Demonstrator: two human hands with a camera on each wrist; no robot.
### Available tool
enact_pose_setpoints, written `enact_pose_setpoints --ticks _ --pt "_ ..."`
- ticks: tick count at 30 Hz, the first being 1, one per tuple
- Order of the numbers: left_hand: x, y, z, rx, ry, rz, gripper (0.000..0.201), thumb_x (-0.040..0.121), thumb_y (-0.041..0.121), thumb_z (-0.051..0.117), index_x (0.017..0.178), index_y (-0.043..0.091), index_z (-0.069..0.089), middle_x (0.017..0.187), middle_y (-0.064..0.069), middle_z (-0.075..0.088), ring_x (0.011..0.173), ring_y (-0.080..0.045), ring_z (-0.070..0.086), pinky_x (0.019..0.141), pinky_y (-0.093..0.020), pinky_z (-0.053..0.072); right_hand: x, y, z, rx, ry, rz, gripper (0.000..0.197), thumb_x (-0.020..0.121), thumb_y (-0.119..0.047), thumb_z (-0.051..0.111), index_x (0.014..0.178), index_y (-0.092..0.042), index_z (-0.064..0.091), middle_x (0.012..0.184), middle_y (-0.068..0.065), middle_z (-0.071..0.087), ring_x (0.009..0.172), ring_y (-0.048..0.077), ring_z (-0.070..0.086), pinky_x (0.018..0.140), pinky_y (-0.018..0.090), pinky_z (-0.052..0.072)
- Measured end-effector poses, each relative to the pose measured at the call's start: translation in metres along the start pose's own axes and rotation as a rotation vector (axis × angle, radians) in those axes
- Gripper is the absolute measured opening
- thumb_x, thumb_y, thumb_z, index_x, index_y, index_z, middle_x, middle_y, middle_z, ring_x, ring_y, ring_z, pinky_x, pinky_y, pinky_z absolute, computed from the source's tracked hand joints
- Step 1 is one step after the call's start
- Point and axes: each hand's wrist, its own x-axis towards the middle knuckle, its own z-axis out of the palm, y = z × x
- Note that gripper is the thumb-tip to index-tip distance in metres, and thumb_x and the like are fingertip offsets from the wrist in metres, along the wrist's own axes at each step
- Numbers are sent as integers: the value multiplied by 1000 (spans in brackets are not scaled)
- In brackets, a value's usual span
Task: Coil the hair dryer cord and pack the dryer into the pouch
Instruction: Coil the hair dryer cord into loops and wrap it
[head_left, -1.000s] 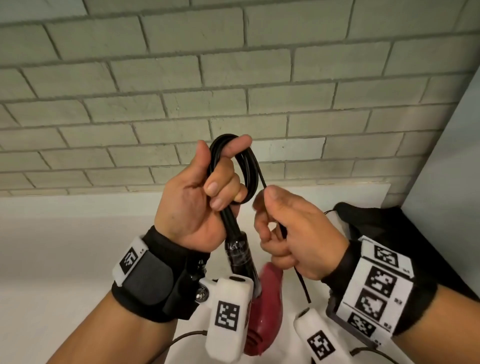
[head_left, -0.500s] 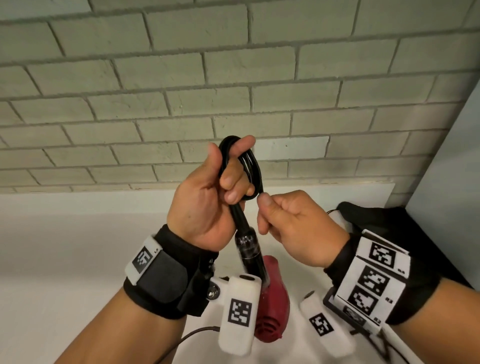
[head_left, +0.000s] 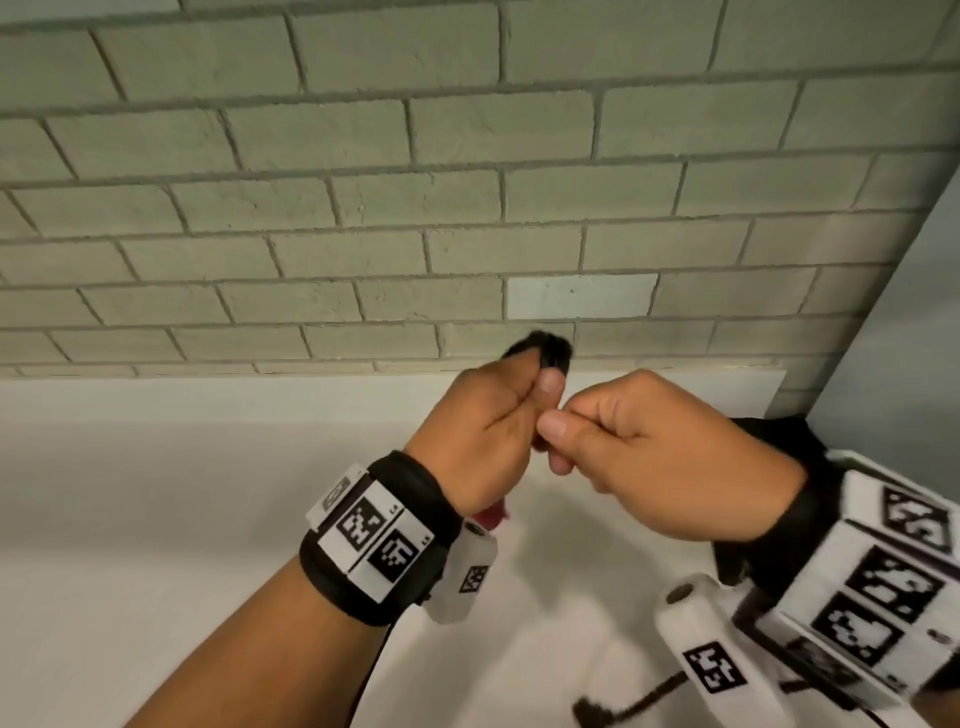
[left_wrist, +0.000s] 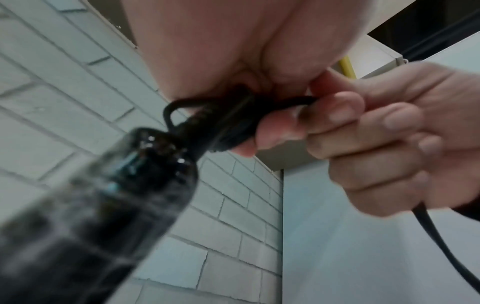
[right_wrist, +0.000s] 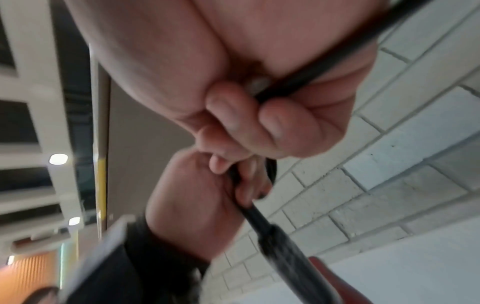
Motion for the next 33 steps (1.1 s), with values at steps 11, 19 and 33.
enact_pose_setpoints --ticks 11,19,33 --pt "-32 13 -15 3 -299 178 31 101 28 44 79 47 52 56 19 43 48 -2 39 54 -14 32 2 -10 -15 324 -186 224 47 98 -24 49 52 -14 45 40 -6 32 38 11 25 43 28 18" --pt "-41 14 -37 -400 -255 31 36 95 29 46 87 2 69 54 -2 30 46 -8 34 56 -14 38 -10 -25 -37 -167 94 -262 10 81 -36 73 76 -27 76 66 -8 68 53 10 61 48 15 41" --pt "-36 28 -49 -879 -243 -4 57 90 35 56 101 -21 59 41 7 36 36 -14 21 43 -36 14 22 -10 12 673 -121 -169 90 72 -78 49 83 11 51 55 1 37 45 18 24 42 25 20"
